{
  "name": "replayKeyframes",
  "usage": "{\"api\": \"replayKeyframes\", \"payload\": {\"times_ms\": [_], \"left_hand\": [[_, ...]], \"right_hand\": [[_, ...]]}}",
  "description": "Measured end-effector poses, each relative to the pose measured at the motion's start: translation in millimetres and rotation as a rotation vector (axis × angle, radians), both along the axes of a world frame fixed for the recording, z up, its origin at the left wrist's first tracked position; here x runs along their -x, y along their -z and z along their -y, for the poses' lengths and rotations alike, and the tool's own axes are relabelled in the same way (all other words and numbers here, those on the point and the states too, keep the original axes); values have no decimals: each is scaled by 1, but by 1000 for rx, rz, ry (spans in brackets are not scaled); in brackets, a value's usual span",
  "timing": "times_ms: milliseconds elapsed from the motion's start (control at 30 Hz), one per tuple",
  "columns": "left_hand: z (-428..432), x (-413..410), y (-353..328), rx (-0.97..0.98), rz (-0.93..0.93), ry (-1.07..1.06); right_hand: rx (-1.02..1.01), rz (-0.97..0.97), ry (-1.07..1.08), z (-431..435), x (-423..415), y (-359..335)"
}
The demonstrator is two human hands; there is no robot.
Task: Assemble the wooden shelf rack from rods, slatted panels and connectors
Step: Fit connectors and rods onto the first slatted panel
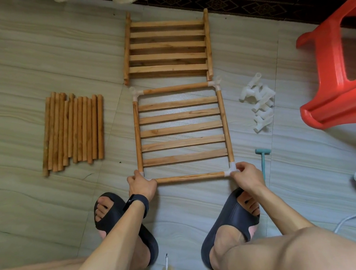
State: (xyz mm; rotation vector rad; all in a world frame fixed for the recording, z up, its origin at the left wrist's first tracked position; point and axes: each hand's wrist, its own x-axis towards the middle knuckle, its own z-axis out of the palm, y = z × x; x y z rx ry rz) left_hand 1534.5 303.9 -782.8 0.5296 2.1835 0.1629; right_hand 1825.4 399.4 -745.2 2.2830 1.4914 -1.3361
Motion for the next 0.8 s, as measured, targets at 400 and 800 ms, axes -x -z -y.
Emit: {"api": "replayKeyframes", "payload": {"times_ms": [400, 800], "left_hand": [[1, -2, -4, -7, -3, 16], [-24, -4, -8, 133, -505, 1196]], "right_hand": [[-94, -6, -115, 2, -7, 11], [-278, 436, -1130, -21, 20, 18]]}}
